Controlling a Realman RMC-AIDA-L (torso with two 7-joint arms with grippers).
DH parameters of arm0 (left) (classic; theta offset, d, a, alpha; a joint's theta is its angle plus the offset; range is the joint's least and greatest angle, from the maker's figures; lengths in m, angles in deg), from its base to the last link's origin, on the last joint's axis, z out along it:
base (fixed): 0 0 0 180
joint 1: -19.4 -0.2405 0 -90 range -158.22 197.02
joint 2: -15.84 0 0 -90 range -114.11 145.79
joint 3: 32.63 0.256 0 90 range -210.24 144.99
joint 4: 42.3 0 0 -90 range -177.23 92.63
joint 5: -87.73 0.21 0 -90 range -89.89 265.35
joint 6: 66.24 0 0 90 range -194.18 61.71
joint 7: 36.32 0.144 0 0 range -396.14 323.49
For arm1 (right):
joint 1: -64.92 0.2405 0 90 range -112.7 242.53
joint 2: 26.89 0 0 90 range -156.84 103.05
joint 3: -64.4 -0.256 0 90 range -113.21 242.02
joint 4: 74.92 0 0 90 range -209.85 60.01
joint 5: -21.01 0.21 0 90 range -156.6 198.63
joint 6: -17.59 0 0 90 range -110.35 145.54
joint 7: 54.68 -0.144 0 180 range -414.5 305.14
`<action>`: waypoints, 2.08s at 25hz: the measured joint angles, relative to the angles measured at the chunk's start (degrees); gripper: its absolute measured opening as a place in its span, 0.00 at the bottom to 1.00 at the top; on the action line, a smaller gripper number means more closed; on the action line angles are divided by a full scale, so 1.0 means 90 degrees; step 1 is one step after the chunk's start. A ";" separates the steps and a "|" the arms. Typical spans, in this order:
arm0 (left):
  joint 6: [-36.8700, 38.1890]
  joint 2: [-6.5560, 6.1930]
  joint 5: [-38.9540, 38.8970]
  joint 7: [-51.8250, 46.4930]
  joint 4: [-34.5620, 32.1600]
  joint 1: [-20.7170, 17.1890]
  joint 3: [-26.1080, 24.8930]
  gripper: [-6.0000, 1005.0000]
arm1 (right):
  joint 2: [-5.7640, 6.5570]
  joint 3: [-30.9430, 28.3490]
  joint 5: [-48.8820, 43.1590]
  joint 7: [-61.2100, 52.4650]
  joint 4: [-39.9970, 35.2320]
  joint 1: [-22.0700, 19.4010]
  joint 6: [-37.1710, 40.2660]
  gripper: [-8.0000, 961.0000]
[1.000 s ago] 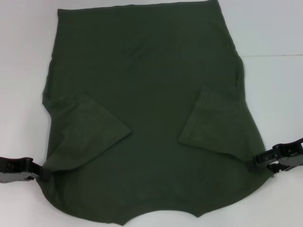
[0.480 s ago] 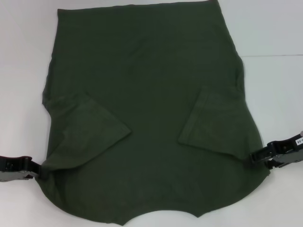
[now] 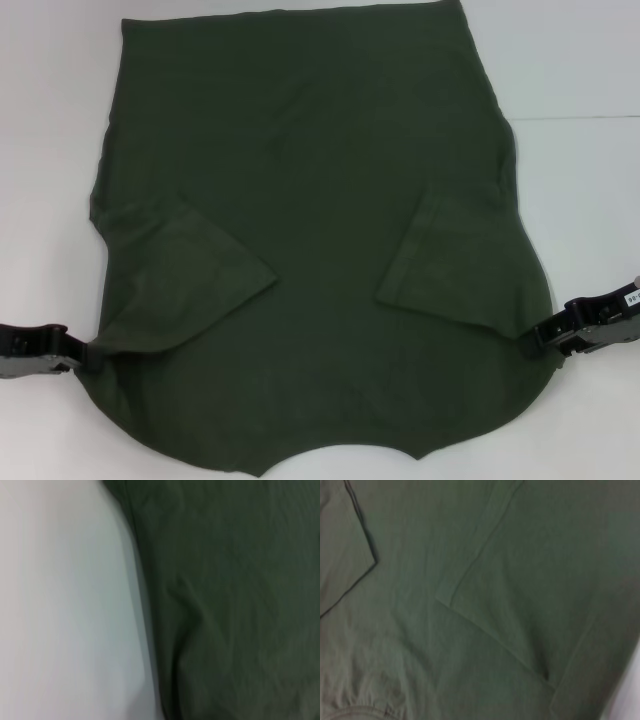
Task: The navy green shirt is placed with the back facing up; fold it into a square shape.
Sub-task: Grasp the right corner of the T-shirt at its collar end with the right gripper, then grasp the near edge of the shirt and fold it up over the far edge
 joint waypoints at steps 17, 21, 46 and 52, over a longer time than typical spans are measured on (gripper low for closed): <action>-0.0025 -0.0010 0.0000 -0.0004 0.0000 0.0027 -0.0008 0.03 | -0.0026 0.0213 -0.0012 0.0004 0.0000 0.0033 -0.0073 0.42; -0.0025 -0.0010 0.0000 -0.0013 0.0000 0.0025 -0.0010 0.03 | -0.0032 0.0244 -0.0012 0.0001 0.0000 0.0051 -0.0103 0.38; 0.0745 -0.0227 0.0059 0.0126 -0.0118 0.0049 -0.0438 0.03 | 0.0260 -0.0166 0.0036 0.0469 -0.0373 -0.0024 0.0638 0.08; 0.1456 -0.0299 0.0076 0.0369 -0.0150 0.0121 -0.0422 0.03 | 0.0379 -0.0258 0.0036 0.0744 -0.0637 -0.0199 0.1242 0.08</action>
